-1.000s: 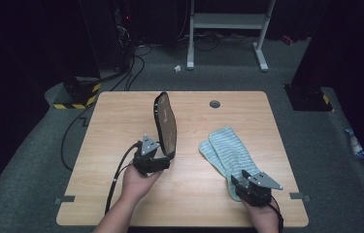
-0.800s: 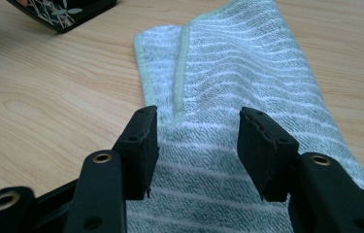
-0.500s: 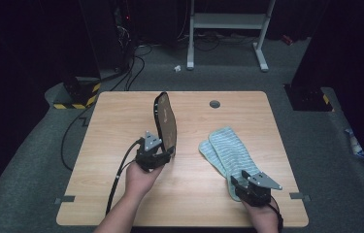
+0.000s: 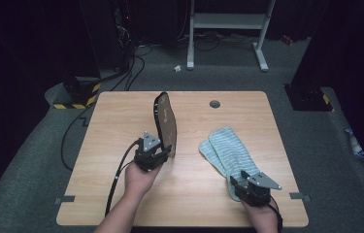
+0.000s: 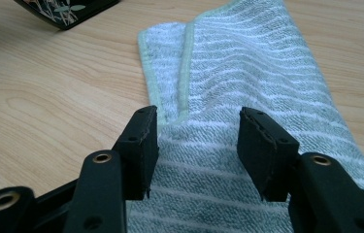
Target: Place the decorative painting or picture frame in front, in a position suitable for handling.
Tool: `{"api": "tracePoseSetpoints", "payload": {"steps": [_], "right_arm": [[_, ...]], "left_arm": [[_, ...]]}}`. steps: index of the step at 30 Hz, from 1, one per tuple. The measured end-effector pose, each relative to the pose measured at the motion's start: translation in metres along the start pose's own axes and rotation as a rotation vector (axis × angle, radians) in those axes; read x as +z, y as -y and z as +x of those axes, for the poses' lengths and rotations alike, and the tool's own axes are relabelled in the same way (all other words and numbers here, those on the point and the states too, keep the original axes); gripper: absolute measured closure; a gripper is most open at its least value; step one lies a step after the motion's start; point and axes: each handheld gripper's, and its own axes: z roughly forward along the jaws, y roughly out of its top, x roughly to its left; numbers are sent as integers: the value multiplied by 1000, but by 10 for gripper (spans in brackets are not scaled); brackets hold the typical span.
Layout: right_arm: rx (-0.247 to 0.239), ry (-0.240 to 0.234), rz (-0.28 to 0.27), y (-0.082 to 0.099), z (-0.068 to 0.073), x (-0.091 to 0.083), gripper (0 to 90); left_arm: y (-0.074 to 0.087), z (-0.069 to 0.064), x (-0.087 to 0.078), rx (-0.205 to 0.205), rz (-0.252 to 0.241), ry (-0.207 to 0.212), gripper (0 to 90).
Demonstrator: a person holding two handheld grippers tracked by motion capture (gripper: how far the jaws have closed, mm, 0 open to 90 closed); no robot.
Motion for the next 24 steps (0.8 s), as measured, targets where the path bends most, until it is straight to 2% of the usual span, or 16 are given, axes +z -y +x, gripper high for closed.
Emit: {"api": "tracePoseSetpoints", "payload": {"steps": [24], "right_arm": [[-6,3,-1,0,0,0,489]], "left_arm": [[14,16,-20,4,-5,-4,696]]}}
